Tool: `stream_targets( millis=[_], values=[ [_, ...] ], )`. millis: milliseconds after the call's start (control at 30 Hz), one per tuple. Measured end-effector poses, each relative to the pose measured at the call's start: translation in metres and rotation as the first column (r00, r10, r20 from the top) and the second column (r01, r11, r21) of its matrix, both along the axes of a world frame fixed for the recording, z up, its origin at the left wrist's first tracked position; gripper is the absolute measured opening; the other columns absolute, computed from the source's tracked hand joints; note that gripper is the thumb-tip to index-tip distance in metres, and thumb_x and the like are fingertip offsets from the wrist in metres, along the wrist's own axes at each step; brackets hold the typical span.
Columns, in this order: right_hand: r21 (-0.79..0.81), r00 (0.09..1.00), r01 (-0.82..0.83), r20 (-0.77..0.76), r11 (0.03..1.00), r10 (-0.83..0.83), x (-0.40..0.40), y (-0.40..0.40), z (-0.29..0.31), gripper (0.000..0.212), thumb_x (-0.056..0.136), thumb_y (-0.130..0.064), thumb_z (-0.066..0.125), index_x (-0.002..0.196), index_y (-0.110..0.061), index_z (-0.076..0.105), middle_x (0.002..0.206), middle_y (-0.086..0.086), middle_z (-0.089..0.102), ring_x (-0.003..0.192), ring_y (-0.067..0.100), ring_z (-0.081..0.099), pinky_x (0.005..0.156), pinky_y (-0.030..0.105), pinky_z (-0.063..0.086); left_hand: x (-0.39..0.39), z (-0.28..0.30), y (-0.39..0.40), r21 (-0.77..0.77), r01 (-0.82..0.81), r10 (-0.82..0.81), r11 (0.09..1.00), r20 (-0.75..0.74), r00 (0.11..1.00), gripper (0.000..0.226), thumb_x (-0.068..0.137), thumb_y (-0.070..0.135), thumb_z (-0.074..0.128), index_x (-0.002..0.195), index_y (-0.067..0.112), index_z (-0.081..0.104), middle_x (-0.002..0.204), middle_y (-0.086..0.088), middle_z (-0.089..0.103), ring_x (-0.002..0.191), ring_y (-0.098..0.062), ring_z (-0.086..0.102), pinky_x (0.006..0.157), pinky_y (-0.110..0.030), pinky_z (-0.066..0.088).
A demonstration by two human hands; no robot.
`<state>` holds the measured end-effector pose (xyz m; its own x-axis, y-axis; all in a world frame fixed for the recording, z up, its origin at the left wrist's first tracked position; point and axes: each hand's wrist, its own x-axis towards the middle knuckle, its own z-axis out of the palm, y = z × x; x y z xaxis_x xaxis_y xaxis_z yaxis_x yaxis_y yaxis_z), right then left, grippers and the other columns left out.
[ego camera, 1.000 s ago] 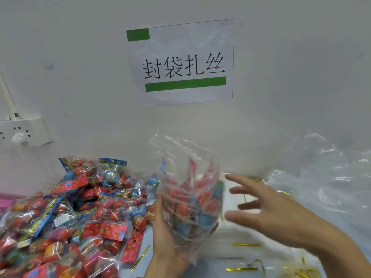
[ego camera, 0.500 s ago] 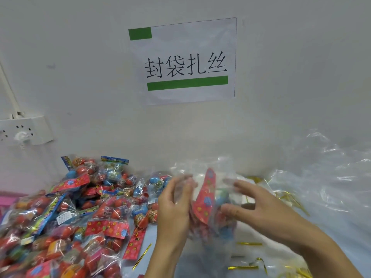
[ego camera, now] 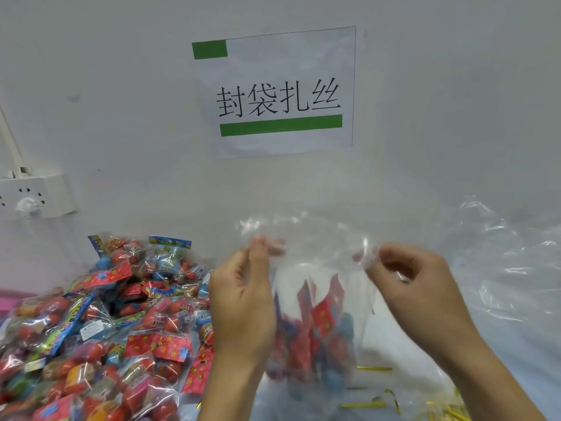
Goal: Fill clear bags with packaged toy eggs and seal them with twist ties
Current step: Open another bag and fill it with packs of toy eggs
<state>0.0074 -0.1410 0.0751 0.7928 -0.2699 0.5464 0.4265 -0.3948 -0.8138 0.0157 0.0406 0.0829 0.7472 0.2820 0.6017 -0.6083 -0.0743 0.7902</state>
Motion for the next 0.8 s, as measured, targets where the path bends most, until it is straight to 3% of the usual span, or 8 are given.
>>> stream_targets(
  millis=[100, 200, 367, 467, 567, 667, 800],
  values=[
    [0.002, 1.000, -0.001, -0.024, 1.000, 0.001, 0.001, 0.002, -0.005, 0.020, 0.092, -0.021, 0.067, 0.075, -0.012, 0.073, 0.074, -0.007, 0.072, 0.070, 0.006, 0.066, 0.066, 0.019, 0.048, 0.001, -0.001, -0.001, -0.002, 0.032, -0.032, 0.999, -0.059, 0.998, 0.030, 0.101, 0.028, 0.045, 0.086, 0.025, 0.072, 0.078, 0.011, 0.071, 0.064, -0.006, 0.065, 0.058, -0.016, 0.053],
    [0.033, 1.000, -0.001, -0.014, 0.999, 0.002, 0.003, 0.001, -0.005, 0.015, 0.090, -0.022, 0.070, 0.077, -0.019, 0.075, 0.079, -0.011, 0.075, 0.072, 0.002, 0.068, 0.066, 0.015, 0.050, 0.004, -0.002, 0.002, 0.021, 0.007, -0.007, 1.000, -0.023, 1.000, 0.029, 0.102, 0.027, 0.046, 0.089, 0.022, 0.071, 0.087, 0.013, 0.074, 0.085, -0.003, 0.069, 0.074, -0.013, 0.051],
    [0.073, 0.999, -0.021, -0.032, 0.997, 0.023, 0.005, 0.004, -0.008, 0.015, 0.094, -0.024, 0.067, 0.079, -0.022, 0.071, 0.077, -0.009, 0.073, 0.075, 0.014, 0.071, 0.063, 0.021, 0.051, 0.007, -0.006, 0.007, 0.002, 0.016, -0.016, 1.000, -0.052, 0.999, 0.028, 0.099, 0.032, 0.047, 0.086, 0.021, 0.069, 0.084, 0.008, 0.074, 0.085, -0.010, 0.071, 0.079, -0.021, 0.056],
    [0.137, 0.999, -0.027, 0.046, 0.990, 0.021, 0.004, 0.005, -0.005, 0.015, 0.093, -0.027, 0.065, 0.079, -0.021, 0.068, 0.077, -0.003, 0.072, 0.069, 0.013, 0.070, 0.058, 0.020, 0.052, 0.009, -0.007, 0.009, 0.014, 0.029, -0.029, 0.999, -0.027, 0.999, 0.029, 0.097, 0.038, 0.047, 0.087, 0.022, 0.068, 0.087, 0.008, 0.075, 0.087, -0.008, 0.071, 0.077, -0.016, 0.054],
    [0.137, 0.999, -0.020, -0.033, 0.990, 0.025, 0.003, 0.008, -0.008, 0.015, 0.095, -0.025, 0.065, 0.080, -0.023, 0.066, 0.076, -0.004, 0.071, 0.068, 0.018, 0.071, 0.057, 0.021, 0.049, 0.009, -0.012, 0.010, -0.049, 0.081, -0.086, 0.995, -0.110, 0.990, 0.029, 0.099, 0.030, 0.046, 0.091, 0.013, 0.068, 0.086, 0.003, 0.075, 0.087, -0.016, 0.073, 0.074, -0.017, 0.054],
    [0.200, 1.000, 0.001, 0.018, 0.980, -0.004, 0.005, 0.006, -0.007, 0.012, 0.095, -0.020, 0.066, 0.082, -0.021, 0.065, 0.078, -0.003, 0.071, 0.064, 0.014, 0.071, 0.053, 0.023, 0.052, 0.011, -0.010, 0.009, -0.035, 0.116, -0.118, 0.993, -0.085, 0.989, 0.030, 0.099, 0.031, 0.046, 0.097, 0.010, 0.066, 0.092, -0.004, 0.075, 0.088, -0.014, 0.073, 0.077, -0.020, 0.056],
    [0.295, 0.997, -0.041, -0.057, 0.955, 0.060, 0.005, 0.008, -0.010, 0.010, 0.098, -0.015, 0.062, 0.088, -0.012, 0.063, 0.082, 0.009, 0.070, 0.065, 0.018, 0.073, 0.049, 0.023, 0.054, 0.008, -0.012, 0.004, -0.051, 0.136, -0.141, 0.989, -0.136, 0.981, 0.031, 0.098, 0.033, 0.045, 0.097, 0.010, 0.065, 0.090, -0.002, 0.076, 0.087, -0.015, 0.073, 0.076, -0.020, 0.056]
  ],
)
